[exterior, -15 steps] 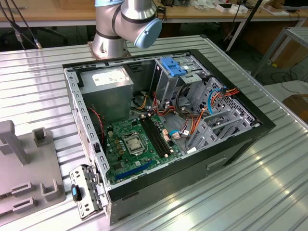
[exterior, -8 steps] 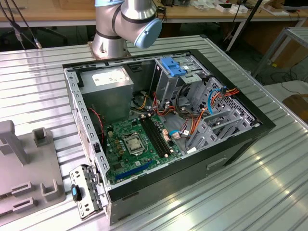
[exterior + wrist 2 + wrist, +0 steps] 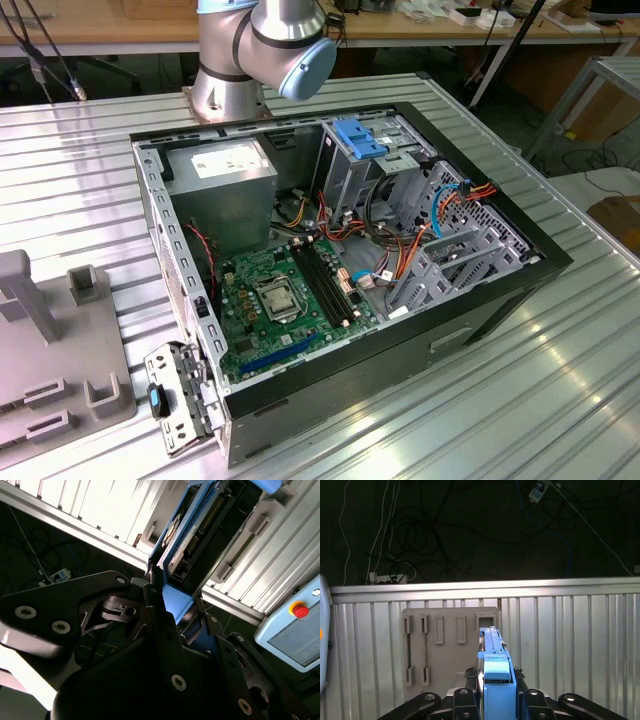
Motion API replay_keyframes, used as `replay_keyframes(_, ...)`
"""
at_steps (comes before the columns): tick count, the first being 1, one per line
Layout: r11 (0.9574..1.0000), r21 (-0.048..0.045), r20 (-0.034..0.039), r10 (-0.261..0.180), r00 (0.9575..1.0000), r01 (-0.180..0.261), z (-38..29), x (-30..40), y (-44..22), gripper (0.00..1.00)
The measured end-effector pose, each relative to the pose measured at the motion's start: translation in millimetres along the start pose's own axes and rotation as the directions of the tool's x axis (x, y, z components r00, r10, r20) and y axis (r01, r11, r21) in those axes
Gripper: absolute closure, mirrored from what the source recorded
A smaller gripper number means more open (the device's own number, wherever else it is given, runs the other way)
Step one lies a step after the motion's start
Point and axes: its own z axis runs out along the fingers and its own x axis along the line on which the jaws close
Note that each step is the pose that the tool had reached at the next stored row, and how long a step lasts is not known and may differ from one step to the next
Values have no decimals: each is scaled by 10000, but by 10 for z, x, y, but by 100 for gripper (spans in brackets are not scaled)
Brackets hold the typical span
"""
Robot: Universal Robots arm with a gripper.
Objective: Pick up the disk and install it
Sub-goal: 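Pick up the disk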
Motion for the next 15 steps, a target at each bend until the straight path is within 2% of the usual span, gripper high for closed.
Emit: replay_keyframes(15, 10000, -1, 0, 0, 10000, 0, -188, 0, -7, 63)
